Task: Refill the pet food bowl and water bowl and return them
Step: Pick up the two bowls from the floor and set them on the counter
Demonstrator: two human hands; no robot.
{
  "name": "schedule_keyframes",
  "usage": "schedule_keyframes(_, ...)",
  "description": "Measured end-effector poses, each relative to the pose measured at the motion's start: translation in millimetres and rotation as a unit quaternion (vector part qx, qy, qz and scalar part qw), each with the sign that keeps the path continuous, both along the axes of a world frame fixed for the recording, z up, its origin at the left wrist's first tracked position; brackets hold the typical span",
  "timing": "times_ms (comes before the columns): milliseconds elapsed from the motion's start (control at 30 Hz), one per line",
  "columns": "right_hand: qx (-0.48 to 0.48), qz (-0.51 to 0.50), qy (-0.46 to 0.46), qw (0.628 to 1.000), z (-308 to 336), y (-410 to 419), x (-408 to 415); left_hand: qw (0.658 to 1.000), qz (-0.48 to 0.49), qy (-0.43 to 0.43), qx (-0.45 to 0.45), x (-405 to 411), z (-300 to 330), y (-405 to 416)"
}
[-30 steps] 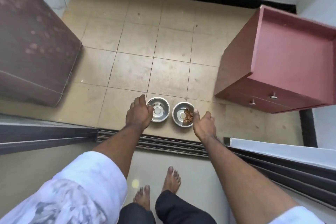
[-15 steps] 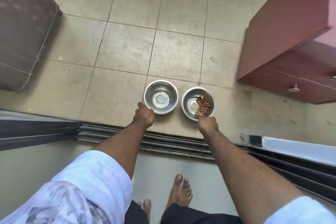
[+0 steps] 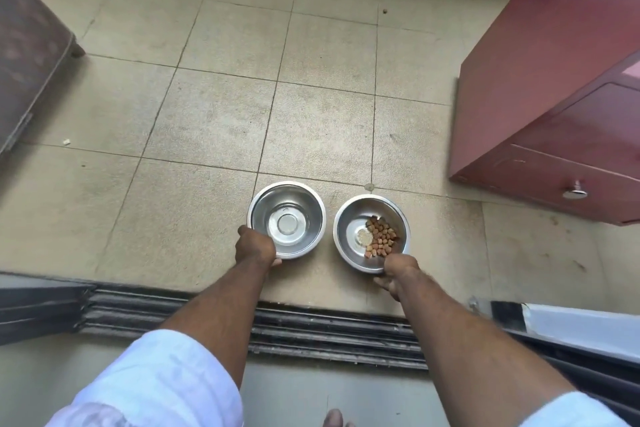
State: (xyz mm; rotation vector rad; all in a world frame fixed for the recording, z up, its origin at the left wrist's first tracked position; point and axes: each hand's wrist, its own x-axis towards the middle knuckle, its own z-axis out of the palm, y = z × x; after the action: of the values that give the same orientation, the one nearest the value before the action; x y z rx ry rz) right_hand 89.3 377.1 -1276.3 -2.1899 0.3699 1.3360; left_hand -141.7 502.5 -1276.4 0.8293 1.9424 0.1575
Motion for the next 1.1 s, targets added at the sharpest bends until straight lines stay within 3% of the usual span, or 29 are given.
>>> schedule_keyframes(167,0.063,-0.046,-0.05,0.996,-5.6,0.5,3.0,0.999,0.042,-0.024,0.019,3.7,2.6,3.9)
schedule_keyframes(367,0.105,-0.076,-0.097,0.987,71.8,-0.2,-5.7,0.997,0.053,-0.042,0.031,3.2,80.4,9.7)
schedule_keyframes(767,0.159,-0.146,-0.131,0.968,386.4,-28.9,-20.9,0.996,-0.058,-0.068,0.025,23.1,387.5,11.4)
schedule_keyframes(1100,0.137,-0.22,-0.191,0.947,621.1,-116.3,-45.3,0.988,-0.099,-0.118,0.017,10.7,624.3,-35.4)
